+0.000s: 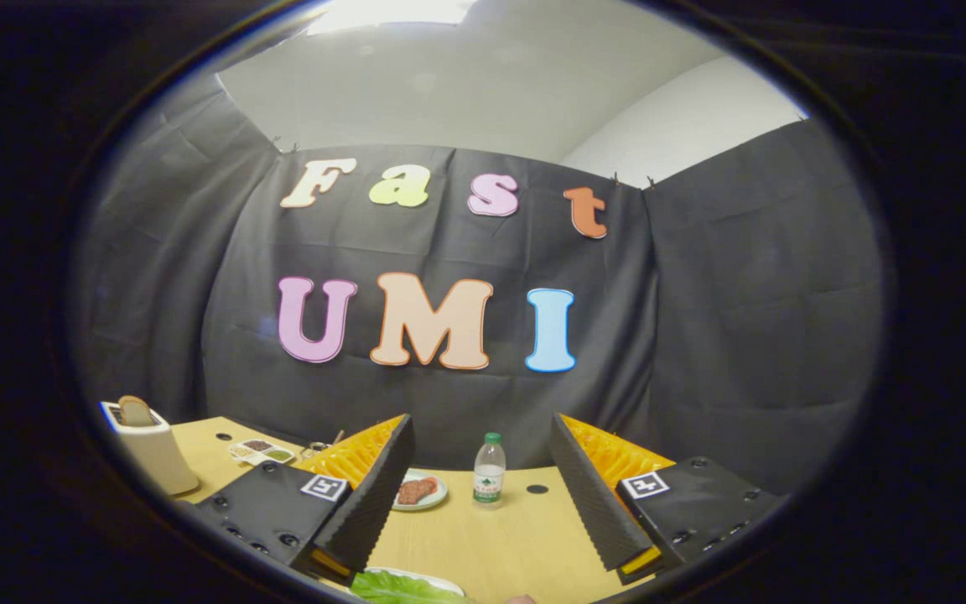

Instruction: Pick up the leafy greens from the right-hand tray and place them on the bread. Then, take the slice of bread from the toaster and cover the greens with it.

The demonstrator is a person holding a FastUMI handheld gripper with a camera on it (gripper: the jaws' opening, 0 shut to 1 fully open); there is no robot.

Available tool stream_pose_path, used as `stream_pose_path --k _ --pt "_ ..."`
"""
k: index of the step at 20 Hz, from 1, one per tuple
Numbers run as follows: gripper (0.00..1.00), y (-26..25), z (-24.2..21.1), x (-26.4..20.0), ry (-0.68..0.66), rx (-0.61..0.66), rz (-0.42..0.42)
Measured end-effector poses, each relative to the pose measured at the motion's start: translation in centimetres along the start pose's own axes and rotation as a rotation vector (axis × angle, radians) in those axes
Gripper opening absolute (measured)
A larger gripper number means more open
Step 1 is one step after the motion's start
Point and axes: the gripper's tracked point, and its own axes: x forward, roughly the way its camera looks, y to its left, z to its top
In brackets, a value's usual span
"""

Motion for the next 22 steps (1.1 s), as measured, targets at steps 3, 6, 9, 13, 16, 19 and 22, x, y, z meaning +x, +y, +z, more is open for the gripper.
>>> stream_pose_path --k 3,6,9,13,16,19,22 --pt "1.00 0.4 0.2 0.2 -0.024 0.020 0.048" --pt "1.00 0.9 -0.9 0.4 0.000 -0.002 0.109" --pt "1.00 2.0 -2.9 0.7 0.063 -0.024 0.216" --pt "1.00 3.6 -6.5 0.9 0.167 -0.089 0.375" --pt "1.00 4.8 -9.4 0.5 0.233 -0.128 0.487" --pt "1.00 5.1 -12.0 0.5 0.287 -0.126 0.550" --pt "1.00 6.0 -14.9 -0.2 0.358 -0.145 0.641"
